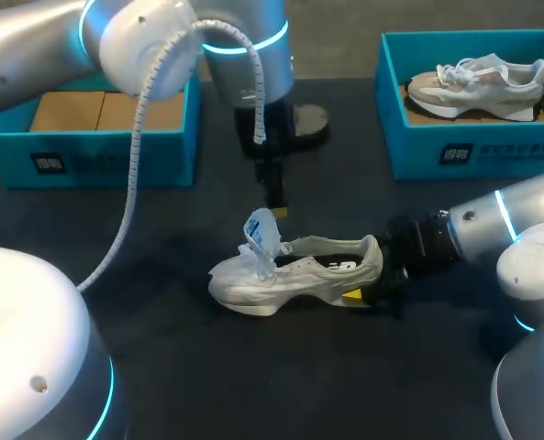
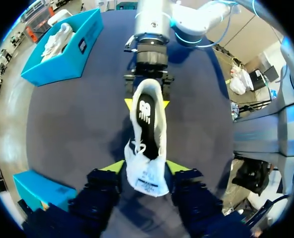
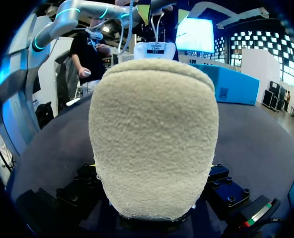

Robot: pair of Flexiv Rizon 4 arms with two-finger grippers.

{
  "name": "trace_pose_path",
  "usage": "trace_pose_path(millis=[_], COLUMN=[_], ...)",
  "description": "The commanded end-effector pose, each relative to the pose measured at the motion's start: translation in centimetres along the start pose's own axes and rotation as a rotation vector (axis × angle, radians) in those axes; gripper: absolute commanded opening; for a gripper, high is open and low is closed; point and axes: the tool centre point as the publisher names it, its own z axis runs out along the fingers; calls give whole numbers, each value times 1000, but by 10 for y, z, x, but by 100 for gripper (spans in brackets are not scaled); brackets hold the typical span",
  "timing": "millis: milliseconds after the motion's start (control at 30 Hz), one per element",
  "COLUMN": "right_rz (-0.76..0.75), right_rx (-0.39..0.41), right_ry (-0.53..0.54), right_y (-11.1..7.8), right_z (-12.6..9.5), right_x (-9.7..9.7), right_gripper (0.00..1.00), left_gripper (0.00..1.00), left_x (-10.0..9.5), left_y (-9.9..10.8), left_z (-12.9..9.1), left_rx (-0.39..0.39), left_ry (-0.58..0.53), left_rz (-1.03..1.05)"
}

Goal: Take the shoe out of the shoebox, open the shoe tongue, remove and reinsert the insole, then place the shoe into the shoebox

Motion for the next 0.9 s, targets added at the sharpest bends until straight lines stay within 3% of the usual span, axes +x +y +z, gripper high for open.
trace_pose_path(millis=[33, 733, 900], right_rz=[0, 0, 0], right_rx=[3, 3, 3], right_ry=[-1, -1, -1], right_y=[0, 0, 0], right_z=[0, 0, 0], right_x=[0, 0, 0], right_gripper=[0, 0, 0], left_gripper=[0, 0, 0], left_x=[-10, 4, 4], left_y=[-15, -41, -41], left_z=[10, 63, 63], left_rx=[-17, -80, -80], left_ry=[46, 149, 149], left_rz=[4, 0, 0])
